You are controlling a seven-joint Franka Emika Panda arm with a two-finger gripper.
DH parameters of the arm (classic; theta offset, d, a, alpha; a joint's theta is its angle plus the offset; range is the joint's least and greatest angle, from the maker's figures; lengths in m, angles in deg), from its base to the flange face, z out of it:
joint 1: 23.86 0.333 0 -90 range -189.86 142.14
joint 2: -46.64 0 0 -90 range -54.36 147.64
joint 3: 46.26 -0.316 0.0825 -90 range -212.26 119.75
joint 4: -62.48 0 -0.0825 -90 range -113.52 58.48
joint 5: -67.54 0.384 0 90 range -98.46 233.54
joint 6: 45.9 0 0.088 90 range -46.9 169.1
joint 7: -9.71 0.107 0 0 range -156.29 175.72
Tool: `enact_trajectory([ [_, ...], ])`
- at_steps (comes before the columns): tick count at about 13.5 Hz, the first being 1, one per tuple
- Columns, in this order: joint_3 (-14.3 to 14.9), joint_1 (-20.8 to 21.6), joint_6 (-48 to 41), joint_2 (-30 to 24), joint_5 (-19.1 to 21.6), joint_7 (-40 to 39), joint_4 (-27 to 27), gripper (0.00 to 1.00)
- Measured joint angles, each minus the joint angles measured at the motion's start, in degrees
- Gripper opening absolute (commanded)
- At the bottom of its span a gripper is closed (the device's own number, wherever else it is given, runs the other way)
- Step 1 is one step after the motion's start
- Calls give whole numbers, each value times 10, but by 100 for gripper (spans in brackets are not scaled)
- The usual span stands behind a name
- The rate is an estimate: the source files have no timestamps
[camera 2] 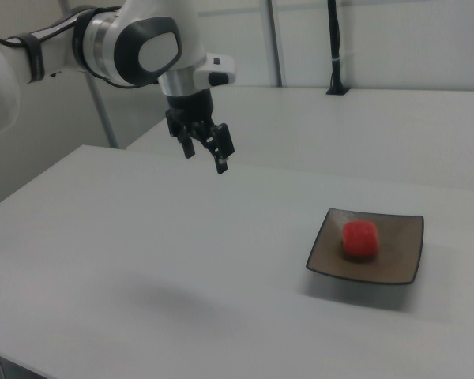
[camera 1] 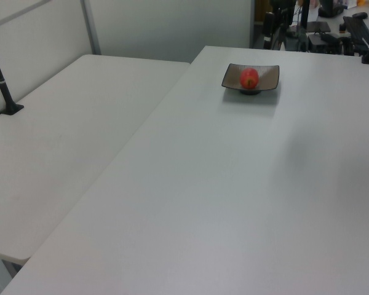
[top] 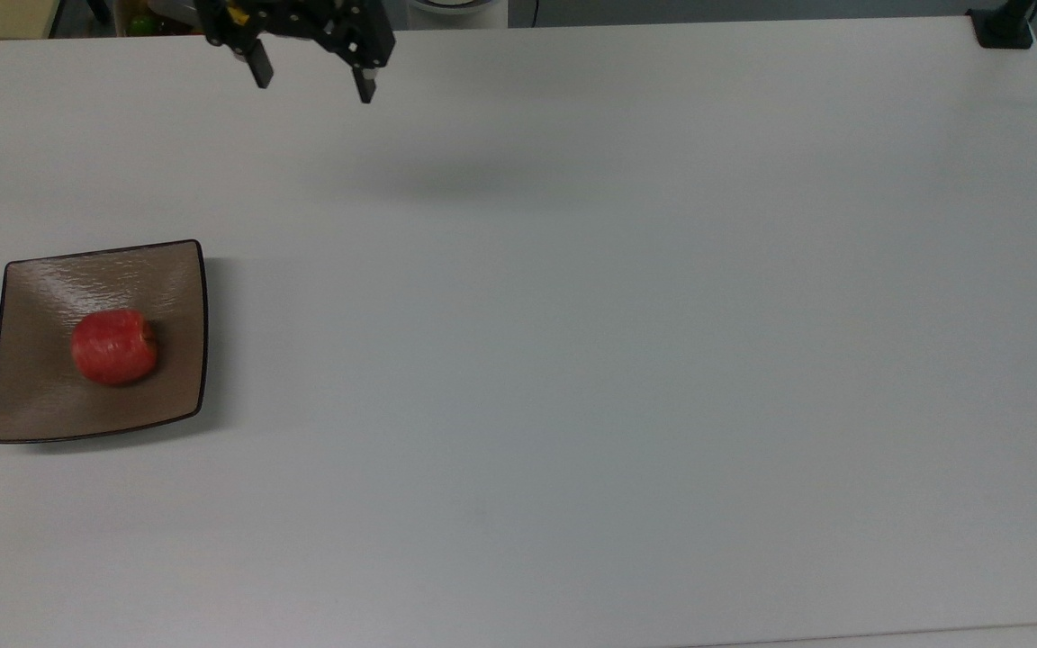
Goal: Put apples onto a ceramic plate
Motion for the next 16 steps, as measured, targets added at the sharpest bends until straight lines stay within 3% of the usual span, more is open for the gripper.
enact_trajectory([
  [5,0,43,31,-17,-26,7,-68,100],
  [9,-4,48,31,-18,-59,-2,-77,100],
  [16,-5,49,29,-22,-61,-30,-82,100],
])
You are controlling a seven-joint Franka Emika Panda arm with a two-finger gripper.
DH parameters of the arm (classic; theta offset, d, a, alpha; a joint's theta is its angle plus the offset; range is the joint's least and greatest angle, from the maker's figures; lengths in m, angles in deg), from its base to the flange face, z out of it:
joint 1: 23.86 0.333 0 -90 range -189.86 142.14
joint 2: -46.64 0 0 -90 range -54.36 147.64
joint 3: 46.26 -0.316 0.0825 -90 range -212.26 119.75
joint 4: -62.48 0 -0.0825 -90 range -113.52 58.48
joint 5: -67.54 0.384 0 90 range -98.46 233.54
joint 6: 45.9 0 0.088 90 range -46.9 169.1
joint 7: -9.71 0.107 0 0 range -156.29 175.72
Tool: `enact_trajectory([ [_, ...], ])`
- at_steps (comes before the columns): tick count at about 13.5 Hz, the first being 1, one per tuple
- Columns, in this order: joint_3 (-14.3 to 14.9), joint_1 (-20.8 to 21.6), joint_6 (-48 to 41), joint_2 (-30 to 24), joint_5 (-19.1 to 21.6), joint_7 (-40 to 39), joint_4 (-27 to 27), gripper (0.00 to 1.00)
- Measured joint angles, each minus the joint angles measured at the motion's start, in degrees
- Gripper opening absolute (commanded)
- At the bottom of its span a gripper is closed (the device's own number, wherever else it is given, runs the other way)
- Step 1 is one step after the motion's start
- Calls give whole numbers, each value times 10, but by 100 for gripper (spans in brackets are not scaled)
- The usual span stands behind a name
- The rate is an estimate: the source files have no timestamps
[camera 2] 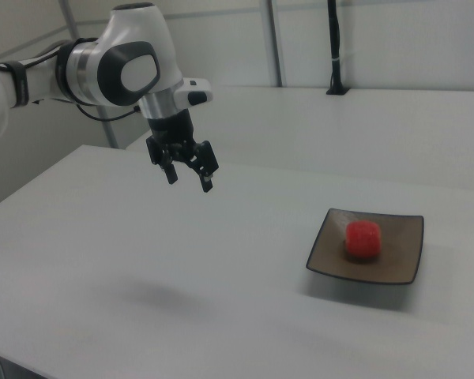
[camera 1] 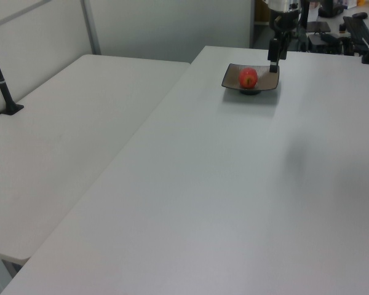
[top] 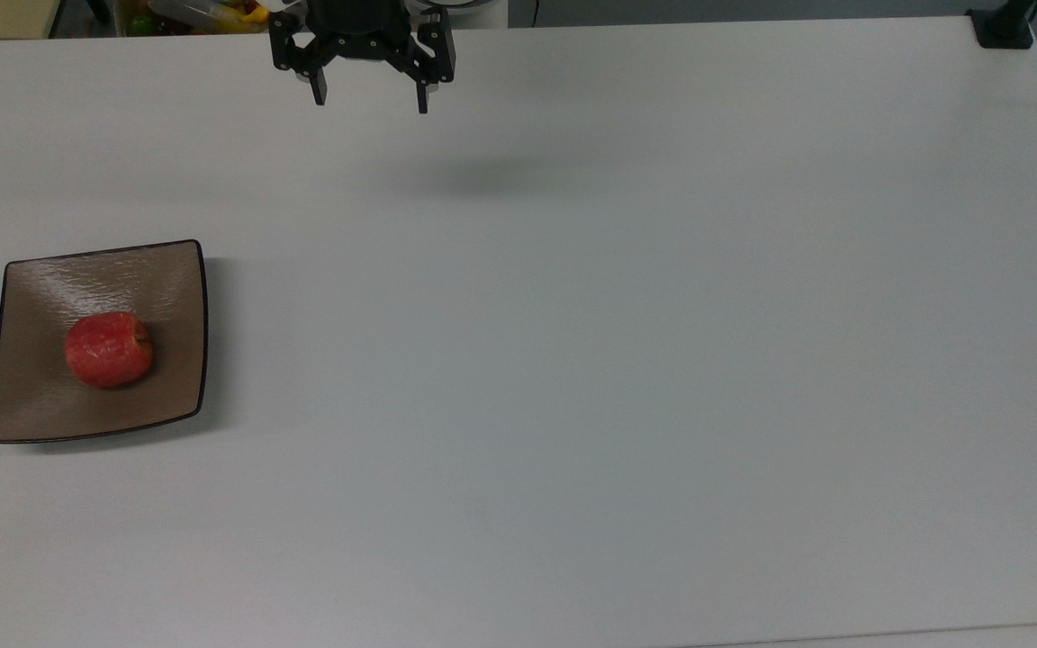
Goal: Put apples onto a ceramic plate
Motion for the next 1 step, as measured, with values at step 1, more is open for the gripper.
enact_trajectory([
  [1,0,0,0,0,0,0,0,100],
])
